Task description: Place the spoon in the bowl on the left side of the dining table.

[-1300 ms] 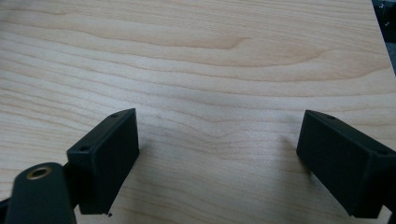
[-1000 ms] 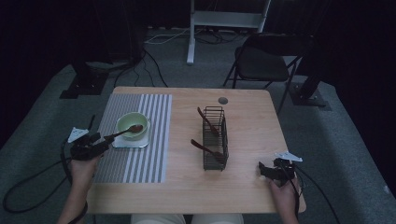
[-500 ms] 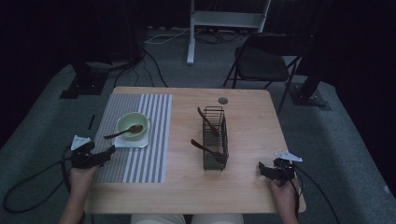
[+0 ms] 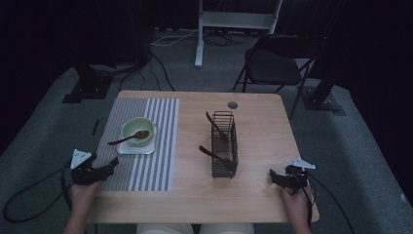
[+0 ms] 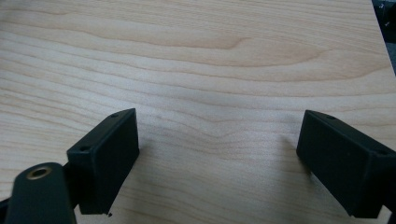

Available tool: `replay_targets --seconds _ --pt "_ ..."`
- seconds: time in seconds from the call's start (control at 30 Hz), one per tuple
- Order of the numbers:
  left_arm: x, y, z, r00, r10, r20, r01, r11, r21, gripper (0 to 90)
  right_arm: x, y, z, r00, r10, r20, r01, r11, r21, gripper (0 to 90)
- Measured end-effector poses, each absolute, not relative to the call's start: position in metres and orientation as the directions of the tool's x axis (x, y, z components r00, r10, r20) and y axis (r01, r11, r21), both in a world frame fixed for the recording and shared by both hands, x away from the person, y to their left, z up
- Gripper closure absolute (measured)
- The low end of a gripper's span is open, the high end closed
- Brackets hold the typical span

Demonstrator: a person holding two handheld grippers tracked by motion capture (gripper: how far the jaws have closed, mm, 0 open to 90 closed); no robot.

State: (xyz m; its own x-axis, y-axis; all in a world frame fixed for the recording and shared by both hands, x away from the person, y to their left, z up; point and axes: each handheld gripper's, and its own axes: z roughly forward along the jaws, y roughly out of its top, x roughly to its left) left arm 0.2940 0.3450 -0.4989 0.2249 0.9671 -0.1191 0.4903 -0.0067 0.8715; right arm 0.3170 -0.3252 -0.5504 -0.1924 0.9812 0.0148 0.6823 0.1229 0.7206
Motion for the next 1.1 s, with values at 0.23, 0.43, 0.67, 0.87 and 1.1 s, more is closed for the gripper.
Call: replay_targets --seconds 0.23,0.43,0.67,0.87,1.1 --pt "0.282 0.344 -0.501 0.238 0.964 -0.114 0.492 -0.018 0.87 9.4 0.317 -0.325 -0.55 -0.192 0.981 0.016 0.682 0.122 0.721 12.2" --pt "0.271 0.346 -0.508 0.235 0.963 -0.13 0.499 -0.005 0.867 9.4 0.317 -0.325 -0.55 -0.192 0.981 0.016 0.682 0.122 0.721 12.2" --pt "0.258 0.348 -0.521 0.228 0.965 -0.13 0.516 -0.006 0.856 9.4 0.317 -0.325 -0.55 -0.192 0.981 0.016 0.682 0.122 0.721 12.3" --pt "0.246 0.35 -0.53 0.221 0.965 -0.14 0.516 0.006 0.857 9.4 0.317 -0.325 -0.55 -0.192 0.981 0.016 0.682 0.122 0.721 12.2" --pt "0.232 0.354 -0.532 0.209 0.966 -0.153 0.516 0.024 0.856 9.4 0.317 -0.325 -0.55 -0.192 0.981 0.016 0.682 0.122 0.721 12.3"
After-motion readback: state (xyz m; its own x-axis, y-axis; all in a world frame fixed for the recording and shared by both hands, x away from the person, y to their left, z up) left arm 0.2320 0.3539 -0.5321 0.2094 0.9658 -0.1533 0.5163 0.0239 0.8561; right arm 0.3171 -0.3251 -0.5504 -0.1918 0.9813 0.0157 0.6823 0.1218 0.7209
